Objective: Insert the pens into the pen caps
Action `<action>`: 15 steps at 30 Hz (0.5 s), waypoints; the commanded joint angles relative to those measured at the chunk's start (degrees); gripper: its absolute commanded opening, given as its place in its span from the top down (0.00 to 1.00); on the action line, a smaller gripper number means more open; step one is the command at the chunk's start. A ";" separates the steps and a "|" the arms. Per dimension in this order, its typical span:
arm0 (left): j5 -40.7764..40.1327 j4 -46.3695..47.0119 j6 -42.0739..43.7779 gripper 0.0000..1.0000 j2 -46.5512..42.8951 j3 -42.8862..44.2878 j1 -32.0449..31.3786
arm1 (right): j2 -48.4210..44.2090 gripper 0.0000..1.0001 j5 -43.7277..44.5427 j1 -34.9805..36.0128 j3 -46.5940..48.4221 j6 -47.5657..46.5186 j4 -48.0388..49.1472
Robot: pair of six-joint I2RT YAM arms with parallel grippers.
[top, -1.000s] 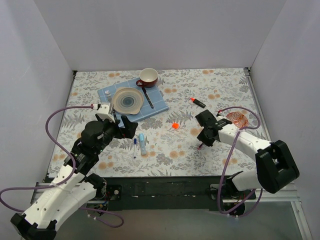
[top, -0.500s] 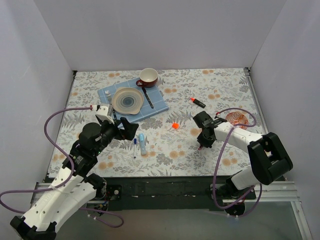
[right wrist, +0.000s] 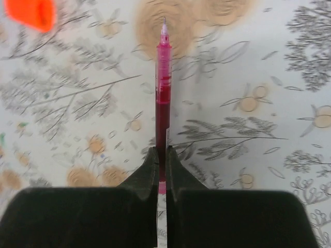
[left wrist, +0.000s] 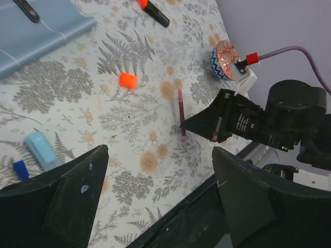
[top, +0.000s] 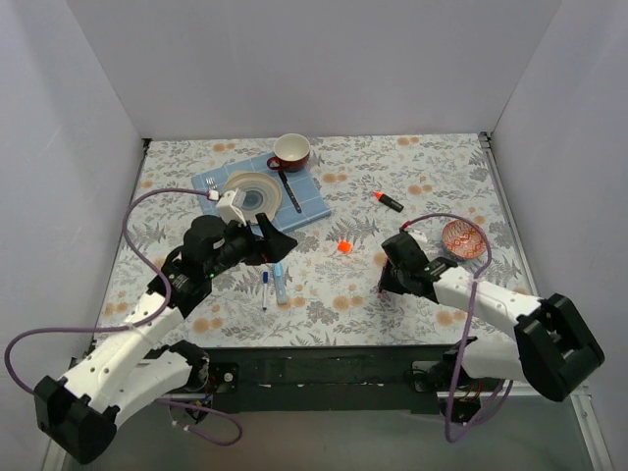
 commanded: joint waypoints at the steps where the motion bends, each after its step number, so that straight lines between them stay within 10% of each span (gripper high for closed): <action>1: 10.84 7.71 -9.00 0.21 6.76 -2.54 -0.13 | -10.53 0.99 -9.40 3.51 -5.32 -11.03 16.10; 15: 16.29 30.04 -13.05 0.30 22.25 -4.05 -6.81 | -24.53 0.99 -20.05 12.91 -8.77 -10.43 30.27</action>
